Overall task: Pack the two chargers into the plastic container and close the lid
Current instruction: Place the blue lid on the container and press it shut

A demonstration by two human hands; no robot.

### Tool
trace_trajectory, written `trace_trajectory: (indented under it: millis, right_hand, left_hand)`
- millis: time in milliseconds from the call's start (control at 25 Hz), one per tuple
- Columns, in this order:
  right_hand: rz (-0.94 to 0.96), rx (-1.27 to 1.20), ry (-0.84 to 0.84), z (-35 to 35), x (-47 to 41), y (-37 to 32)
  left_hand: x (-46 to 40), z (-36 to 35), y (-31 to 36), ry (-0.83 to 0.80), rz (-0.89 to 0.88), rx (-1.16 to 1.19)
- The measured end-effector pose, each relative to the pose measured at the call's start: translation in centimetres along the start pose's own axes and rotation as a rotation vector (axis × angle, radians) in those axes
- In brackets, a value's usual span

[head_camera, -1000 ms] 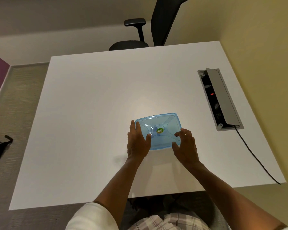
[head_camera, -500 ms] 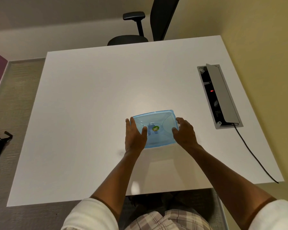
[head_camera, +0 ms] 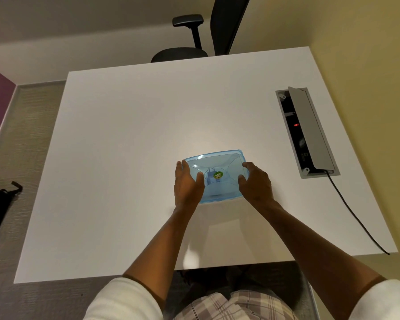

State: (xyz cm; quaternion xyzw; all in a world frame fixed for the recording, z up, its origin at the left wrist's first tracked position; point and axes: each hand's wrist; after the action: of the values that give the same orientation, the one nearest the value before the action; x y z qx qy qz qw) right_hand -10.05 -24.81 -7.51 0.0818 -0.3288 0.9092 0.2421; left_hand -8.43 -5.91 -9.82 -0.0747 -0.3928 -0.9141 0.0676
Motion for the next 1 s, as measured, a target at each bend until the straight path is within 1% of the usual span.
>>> trace_trajectory:
  millis: [160, 320, 440, 520, 880, 1000]
  right_hand:
    - [0.021, -0.056, 0.032, 0.3, 0.0, -0.3]
    - [0.005, -0.082, 0.050, 0.2, 0.2, 0.3]
    - [-0.011, 0.004, 0.003, -0.5, 0.5, 1.0]
    - [-0.008, 0.050, -0.007, -1.0, 0.5, 1.3]
    - [0.079, 0.186, 0.063, -2.0, -1.0, 1.2]
    - [0.172, 0.232, 0.099, -2.5, -1.3, 1.3]
  left_hand:
    - [-0.1, -0.1, -0.1, -0.003, 0.005, 0.003]
    - [0.0, -0.3, 0.0, 0.007, -0.030, -0.031]
    - [0.5, -0.8, 0.1, 0.011, -0.090, -0.085]
    - [0.8, -1.1, -0.1, 0.002, -0.101, -0.110]
    - [1.0, -2.7, -0.5, 0.041, -0.122, -0.241]
    - [0.9, -2.9, -0.8, 0.055, -0.140, -0.255]
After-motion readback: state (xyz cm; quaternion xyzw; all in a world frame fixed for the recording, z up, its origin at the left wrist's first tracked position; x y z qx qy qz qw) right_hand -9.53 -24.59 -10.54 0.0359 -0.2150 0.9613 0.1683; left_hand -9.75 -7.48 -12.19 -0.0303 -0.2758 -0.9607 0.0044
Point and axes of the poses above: each hand's wrist, its own x-axis away from the middle knuckle, its own z-axis out of the back of the hand, y = z × x, and after that the axes turned 11 degrees about -z, right-handed
